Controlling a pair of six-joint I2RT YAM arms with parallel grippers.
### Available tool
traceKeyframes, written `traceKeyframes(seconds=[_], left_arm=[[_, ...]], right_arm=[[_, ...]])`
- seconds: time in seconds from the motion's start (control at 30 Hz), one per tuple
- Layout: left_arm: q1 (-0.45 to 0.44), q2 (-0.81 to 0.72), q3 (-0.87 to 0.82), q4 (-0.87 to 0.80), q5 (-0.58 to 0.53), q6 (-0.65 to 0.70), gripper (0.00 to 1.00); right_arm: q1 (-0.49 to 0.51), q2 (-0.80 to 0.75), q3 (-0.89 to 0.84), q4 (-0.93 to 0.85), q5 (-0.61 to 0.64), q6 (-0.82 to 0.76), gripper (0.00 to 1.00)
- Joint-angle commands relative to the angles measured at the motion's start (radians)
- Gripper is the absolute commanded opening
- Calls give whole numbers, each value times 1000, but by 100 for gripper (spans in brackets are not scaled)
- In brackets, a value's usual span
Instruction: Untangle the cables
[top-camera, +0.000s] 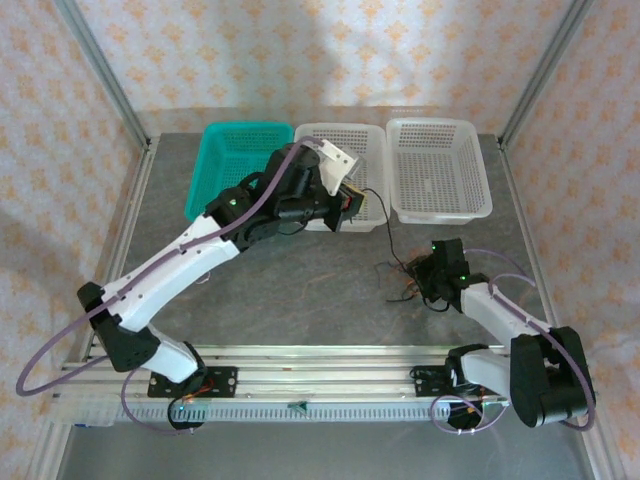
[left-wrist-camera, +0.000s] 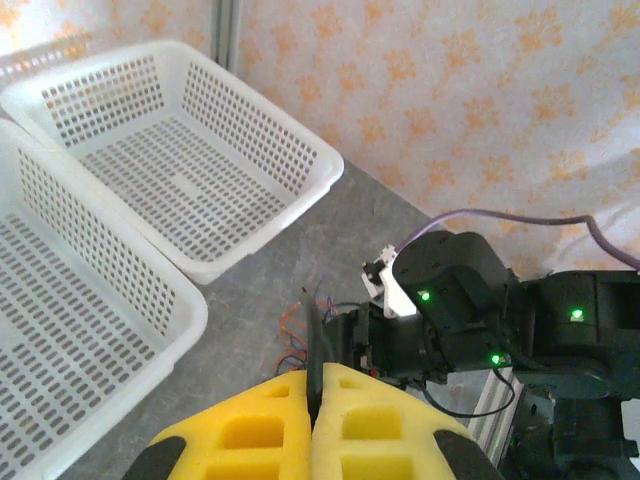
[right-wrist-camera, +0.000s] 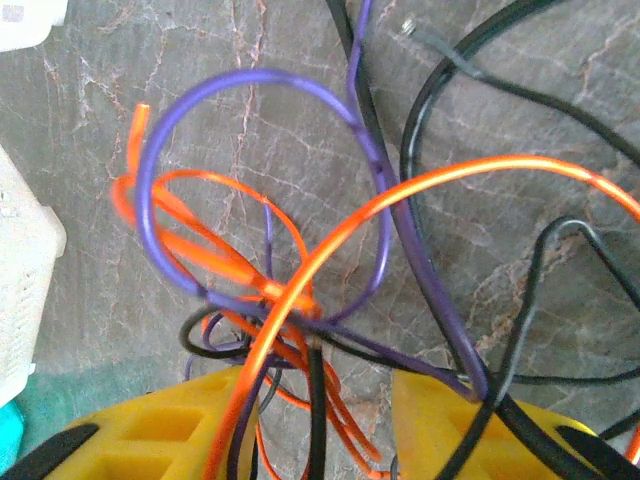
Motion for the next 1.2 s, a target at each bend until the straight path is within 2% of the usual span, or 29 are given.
traceKeyframes(seconds=[0.0,0.2,0.4,0.67,0.8,1.03,1.17], left_arm=[[20,-53,45,-2,-31,20,0],[38,-124,47,32,-77,16,0],[62,-210,-5,133,-142,-14,0],[82,-233,-20,171,-146,-30,0],[84,-221,-15,190,-156,-38,0],[84,-163,20,207,-166,-44,0],[84,-119,41,186,-159,-40,0]], right_arm=[[-8,-14,8,-29,35,-23,40],[-7,-21,8,-34,27,-23,41],[-7,-18,16,-42,28,-29,41],[-7,-50,45,-77,30,-33,41],[-7,-110,109,-175,43,-67,47],[-8,-190,254,-413,89,-160,69],[-8,-204,334,-486,104,-202,82]])
